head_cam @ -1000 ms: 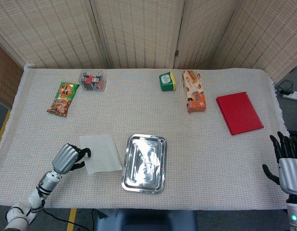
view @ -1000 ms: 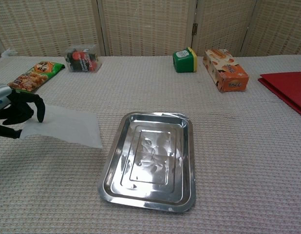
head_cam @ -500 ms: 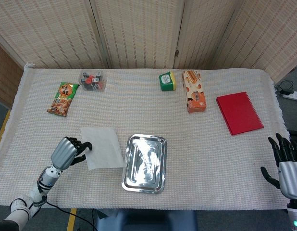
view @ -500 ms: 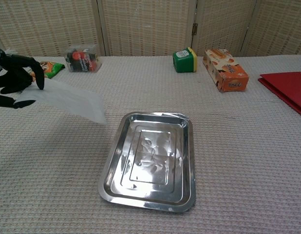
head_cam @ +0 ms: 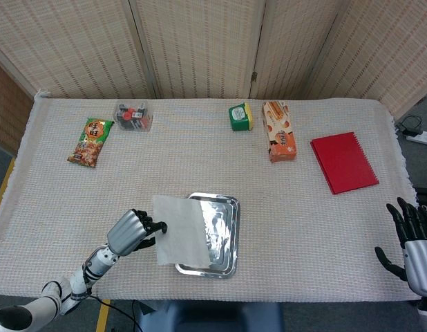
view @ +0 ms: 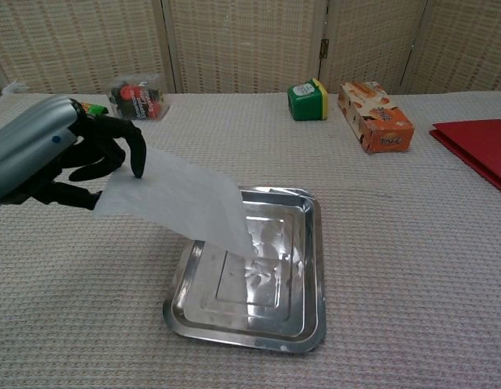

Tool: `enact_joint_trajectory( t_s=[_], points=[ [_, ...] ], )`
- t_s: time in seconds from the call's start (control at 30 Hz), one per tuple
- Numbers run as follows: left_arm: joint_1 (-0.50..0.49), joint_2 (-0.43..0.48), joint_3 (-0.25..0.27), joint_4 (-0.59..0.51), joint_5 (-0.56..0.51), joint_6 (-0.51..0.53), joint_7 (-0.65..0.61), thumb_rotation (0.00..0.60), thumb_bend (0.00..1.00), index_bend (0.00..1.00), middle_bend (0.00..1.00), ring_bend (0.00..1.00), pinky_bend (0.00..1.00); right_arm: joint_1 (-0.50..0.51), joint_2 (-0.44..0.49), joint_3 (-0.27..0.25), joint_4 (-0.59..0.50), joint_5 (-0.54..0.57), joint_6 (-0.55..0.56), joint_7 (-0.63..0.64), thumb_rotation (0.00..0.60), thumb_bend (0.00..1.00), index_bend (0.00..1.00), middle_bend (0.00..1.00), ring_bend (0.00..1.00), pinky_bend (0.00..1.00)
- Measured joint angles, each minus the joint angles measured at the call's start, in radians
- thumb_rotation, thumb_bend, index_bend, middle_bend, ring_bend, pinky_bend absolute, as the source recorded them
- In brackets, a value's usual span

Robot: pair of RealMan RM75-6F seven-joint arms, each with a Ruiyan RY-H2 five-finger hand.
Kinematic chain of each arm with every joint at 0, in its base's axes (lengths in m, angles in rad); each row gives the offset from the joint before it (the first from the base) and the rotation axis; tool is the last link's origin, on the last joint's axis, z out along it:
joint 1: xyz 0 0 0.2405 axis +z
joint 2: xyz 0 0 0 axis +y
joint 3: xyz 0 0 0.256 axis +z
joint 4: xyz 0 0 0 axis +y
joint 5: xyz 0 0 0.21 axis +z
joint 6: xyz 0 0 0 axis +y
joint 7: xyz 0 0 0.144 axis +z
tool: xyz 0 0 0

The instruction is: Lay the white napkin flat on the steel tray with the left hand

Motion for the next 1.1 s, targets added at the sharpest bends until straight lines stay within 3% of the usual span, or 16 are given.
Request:
enact_joint_trajectory(
  t_s=[0.23,0.6,1.1],
  points=[
    [-0.022,-0.081,0.015,0.05,0.015,-0.092,0.019,0.6,0.67,0.57,1.0,1.0,1.0,-0.026,0.016,-0.008,-0.001,-0.006,0.035,0.026,0.6,0.34,0.0,0.0,0.0,0.0],
    [-0.036,-0.172,0.003,0.151,-0.024,-0.205,-0.095,0.6,0.67,0.53,1.0,1.0,1.0,-0.09,0.011,0.057,0.005,0.055,0.179,0.125,0.6,0.34,0.0,0.0,0.0,0.0],
    [-0.062,-0.288,0.005,0.283,-0.032,-0.245,-0.137,0.6,0.64,0.52,1.0,1.0,1.0,-0.107,0.04,0.068,-0.001,0.045,0.182,0.183,0.6,0.34,0.0,0.0,0.0,0.0]
  ],
)
